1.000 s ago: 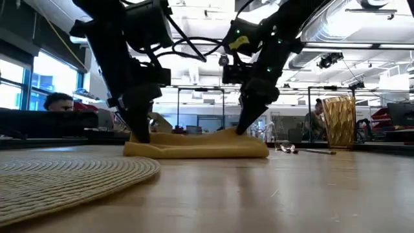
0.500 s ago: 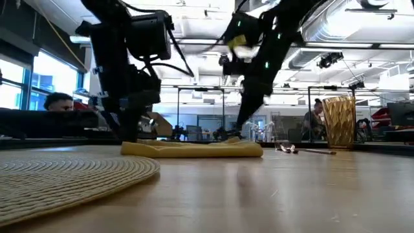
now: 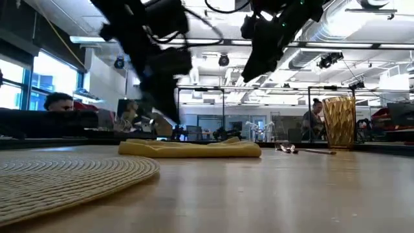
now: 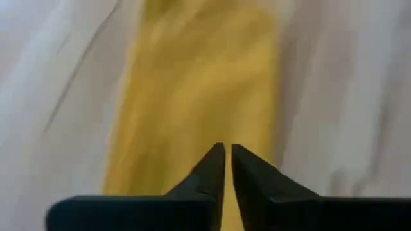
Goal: Set table place
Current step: Move the yellow napkin to the middle left of the table
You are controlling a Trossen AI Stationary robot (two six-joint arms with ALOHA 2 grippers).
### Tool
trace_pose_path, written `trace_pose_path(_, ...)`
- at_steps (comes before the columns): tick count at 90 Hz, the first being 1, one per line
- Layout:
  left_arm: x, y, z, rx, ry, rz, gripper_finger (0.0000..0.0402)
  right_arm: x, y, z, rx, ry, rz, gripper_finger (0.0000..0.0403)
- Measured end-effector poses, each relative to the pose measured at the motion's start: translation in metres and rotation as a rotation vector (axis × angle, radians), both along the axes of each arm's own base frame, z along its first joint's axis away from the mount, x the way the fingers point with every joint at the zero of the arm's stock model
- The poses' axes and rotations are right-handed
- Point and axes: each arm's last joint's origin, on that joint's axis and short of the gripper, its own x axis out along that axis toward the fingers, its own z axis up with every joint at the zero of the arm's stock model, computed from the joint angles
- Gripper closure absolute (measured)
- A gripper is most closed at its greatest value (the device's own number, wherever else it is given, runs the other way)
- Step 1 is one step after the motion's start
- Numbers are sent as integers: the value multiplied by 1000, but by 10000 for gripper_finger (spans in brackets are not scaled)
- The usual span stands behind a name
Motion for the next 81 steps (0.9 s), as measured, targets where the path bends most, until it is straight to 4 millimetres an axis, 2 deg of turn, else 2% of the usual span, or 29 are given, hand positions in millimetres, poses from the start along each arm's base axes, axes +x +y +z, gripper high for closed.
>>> trace_pose_path(7,14,7,-19,-64,-57,-51,395,-2,1,-1,26,20,-5,261)
trace_pose_path(17,23,16,-54,-187,-6,-9,400,-5,3,-4,91,51,-13,261)
trace_pose_path(25,28,26,-63,-248,1,112,401,-10,6,-4,140,89,-18,261)
trace_pose_path(36,21,38,-61,-230,27,377,401,-14,9,-3,165,114,-9,261)
trace_pose_path(44,7,42,-61,-166,78,572,401,-15,10,-2,164,110,-8,261)
trace_pose_path(52,-17,40,-63,-158,128,761,401,-15,10,-1,163,103,-8,261)
trace_pose_path(69,-73,28,-62,-219,68,1103,401,-13,9,1,153,75,-1,261)
trace_pose_path(81,-112,18,-60,-218,42,1236,401,-10,8,3,133,39,11,261)
